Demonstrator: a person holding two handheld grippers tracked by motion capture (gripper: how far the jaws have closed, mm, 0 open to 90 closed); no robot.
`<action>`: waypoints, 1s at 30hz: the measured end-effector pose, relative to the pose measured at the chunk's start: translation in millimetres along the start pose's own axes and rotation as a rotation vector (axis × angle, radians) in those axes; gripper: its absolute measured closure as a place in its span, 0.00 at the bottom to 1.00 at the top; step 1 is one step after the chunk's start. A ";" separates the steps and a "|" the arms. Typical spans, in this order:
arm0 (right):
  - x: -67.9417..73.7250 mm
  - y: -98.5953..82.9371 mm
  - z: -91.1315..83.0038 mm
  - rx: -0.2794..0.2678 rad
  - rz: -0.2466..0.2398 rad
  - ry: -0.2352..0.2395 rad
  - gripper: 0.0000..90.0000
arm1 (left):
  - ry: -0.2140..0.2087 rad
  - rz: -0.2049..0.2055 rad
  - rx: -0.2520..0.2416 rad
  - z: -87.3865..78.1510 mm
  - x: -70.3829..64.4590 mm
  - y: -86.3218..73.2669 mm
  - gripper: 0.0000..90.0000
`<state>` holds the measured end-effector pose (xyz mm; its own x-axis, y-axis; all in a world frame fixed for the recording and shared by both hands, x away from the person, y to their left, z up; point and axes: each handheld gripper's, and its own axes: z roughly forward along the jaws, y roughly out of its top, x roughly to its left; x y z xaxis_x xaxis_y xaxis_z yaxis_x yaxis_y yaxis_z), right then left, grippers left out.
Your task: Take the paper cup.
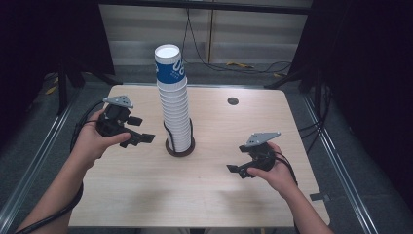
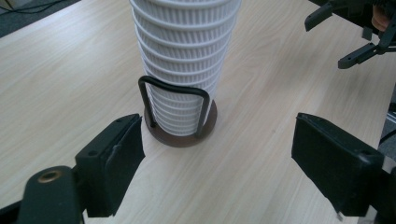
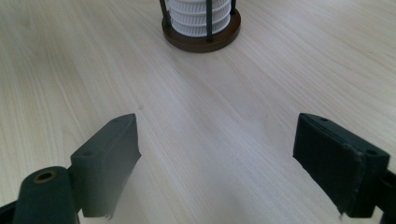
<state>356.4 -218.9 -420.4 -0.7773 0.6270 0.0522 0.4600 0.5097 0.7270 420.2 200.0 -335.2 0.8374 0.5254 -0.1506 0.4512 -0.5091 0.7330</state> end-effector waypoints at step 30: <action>-0.7 35.9 5.0 -0.003 -0.031 0.026 0.15 | 0.004 0.039 0.008 -8.8 -2.5 45.4 0.18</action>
<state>375.6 -198.2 -397.7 -0.8022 0.5952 0.0472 0.4341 0.5272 0.7305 435.9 181.5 -295.8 0.8533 0.5075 -0.1199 0.4209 -0.5345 0.7329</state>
